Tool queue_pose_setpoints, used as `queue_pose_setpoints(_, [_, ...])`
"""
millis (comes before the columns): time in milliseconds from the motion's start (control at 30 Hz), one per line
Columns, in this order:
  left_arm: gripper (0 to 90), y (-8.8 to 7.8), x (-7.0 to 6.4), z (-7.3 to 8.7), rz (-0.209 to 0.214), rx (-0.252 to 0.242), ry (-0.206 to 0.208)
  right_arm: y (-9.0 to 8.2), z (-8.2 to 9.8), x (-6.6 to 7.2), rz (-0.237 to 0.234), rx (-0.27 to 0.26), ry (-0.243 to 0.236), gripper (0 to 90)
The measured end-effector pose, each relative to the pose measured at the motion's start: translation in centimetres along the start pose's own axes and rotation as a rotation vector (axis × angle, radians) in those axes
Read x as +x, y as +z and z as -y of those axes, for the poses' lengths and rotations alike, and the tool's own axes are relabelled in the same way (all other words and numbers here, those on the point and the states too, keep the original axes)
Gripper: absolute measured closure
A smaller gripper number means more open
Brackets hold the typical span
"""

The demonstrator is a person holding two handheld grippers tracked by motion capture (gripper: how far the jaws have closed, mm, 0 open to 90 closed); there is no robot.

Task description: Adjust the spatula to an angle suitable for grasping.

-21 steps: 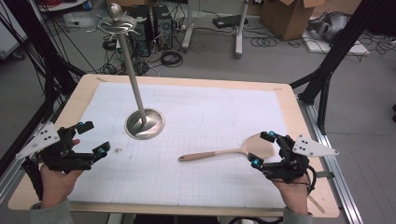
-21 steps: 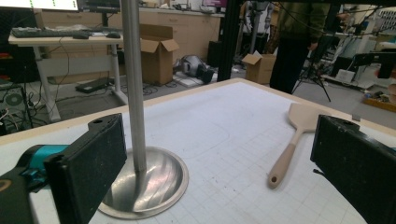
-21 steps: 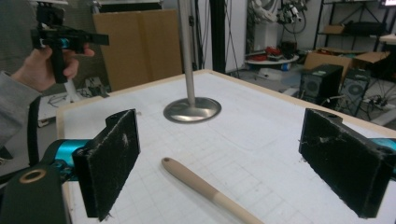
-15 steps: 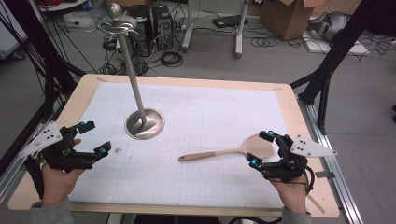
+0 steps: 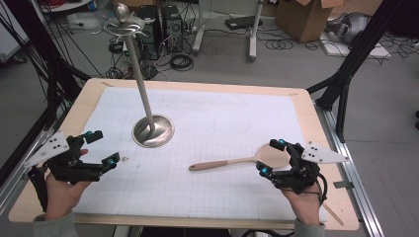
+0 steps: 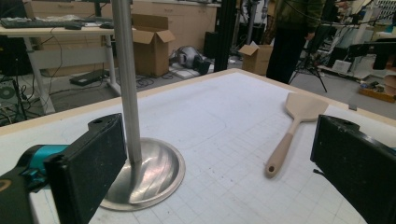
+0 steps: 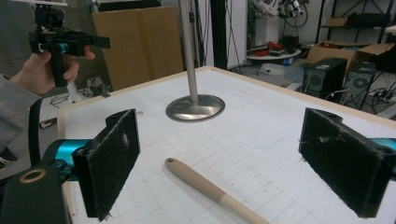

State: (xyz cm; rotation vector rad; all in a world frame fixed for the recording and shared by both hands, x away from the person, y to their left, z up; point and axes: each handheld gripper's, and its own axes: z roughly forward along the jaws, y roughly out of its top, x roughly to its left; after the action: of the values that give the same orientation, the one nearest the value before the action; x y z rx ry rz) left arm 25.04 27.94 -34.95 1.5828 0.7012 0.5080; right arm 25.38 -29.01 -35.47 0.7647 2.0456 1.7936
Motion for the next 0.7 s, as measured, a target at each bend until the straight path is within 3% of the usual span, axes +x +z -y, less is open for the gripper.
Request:
queue_pose_setpoints(133, [4.0,-0.1,0.1,0.1,-0.005,0.002,-0.002,0.5,0.1,-0.1,-0.001,0.013,0.0,16.9])
queue_pose_setpoints(167, [4.0,-0.1,0.1,0.2,-0.006,0.002,-0.005,0.9,0.2,-0.1,-0.001,0.029,0.001,22.4])
queue_pose_setpoints(300, [4.0,-0.3,0.2,0.3,-0.009,0.003,-0.008,1.2,0.4,-0.2,-0.005,0.032,0.005,27.8])
queue_pose_setpoints(367, [4.1,-0.4,0.2,0.3,-0.01,0.002,-0.01,1.5,0.4,-0.3,-0.004,0.037,0.003,38.2])
queue_pose_setpoints(533, [4.1,-0.7,0.4,0.6,-0.021,0.007,-0.02,2.2,0.5,-0.3,-0.023,0.044,-0.004,48.3])
queue_pose_setpoints(700, [4.1,-0.9,0.5,0.7,-0.029,0.011,-0.02,3.5,0.6,-0.1,-0.055,0.088,-0.033,60.0])
